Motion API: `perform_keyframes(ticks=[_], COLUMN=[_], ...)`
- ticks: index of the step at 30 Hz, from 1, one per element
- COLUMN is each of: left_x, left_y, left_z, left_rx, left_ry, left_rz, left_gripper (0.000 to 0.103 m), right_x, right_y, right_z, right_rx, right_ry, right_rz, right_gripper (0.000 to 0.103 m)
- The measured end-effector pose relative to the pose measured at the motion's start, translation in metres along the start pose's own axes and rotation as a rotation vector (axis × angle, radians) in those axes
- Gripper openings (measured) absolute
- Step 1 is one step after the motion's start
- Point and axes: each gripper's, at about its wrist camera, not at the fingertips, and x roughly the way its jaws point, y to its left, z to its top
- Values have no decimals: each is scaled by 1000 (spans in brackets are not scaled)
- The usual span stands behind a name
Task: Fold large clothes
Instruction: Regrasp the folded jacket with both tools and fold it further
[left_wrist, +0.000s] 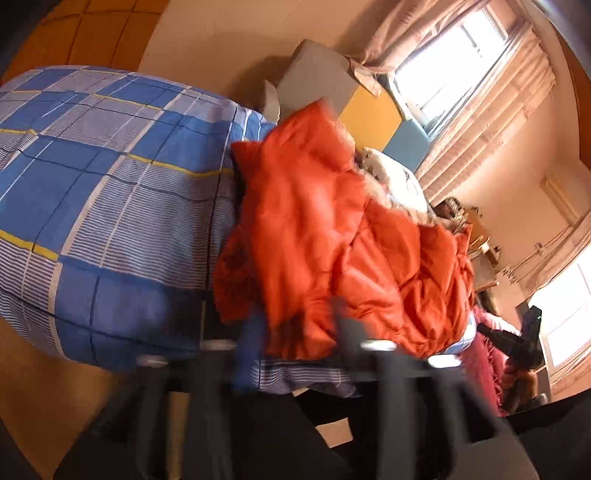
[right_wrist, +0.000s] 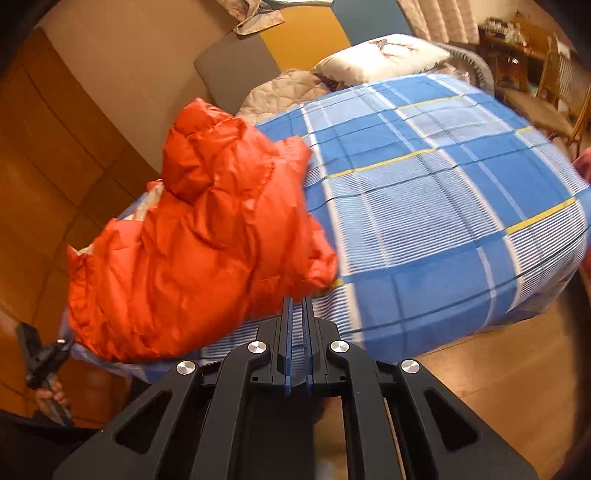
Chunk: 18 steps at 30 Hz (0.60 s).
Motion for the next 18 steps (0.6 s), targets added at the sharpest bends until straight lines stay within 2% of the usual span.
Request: perform_keyframes(ticks=[1, 2, 3, 4, 6, 9, 10, 14, 17, 18], left_x=[-5, -7, -7, -7, -4, 7, 11, 27, 40, 45], left_y=[-1, -1, -2, -4, -9, -14, -15, -21, -22, -24], left_z=[3, 5, 11, 15, 24, 38, 44, 63, 75, 78], left_rx=[13, 22, 32, 48, 80, 128, 140, 175, 188, 192], left_ry=[-40, -51, -51, -64, -64, -70, -68, -52, -32, -25], left_rz=[38, 47, 44, 62, 76, 112, 116, 116, 97, 94], left_gripper=[68, 68, 68, 70, 70, 74, 74, 74, 72, 68], right_x=[0, 4, 7, 9, 20, 35, 43, 67, 87, 92], right_y=[3, 7, 12, 16, 27, 42, 48, 69, 83, 88], right_z=[4, 12, 19, 24, 43, 67, 78, 109, 122, 124], right_rx=[-8, -23, -42, -56, -103, -177, -210, -335, -426, -451], right_ry=[-14, -20, -25, -34, -64, -52, -46, -1, 58, 66], right_rz=[-8, -5, -4, -13, -16, -23, -24, -3, 6, -13], right_gripper=[6, 6, 14, 37, 69, 71, 77, 83, 85, 85])
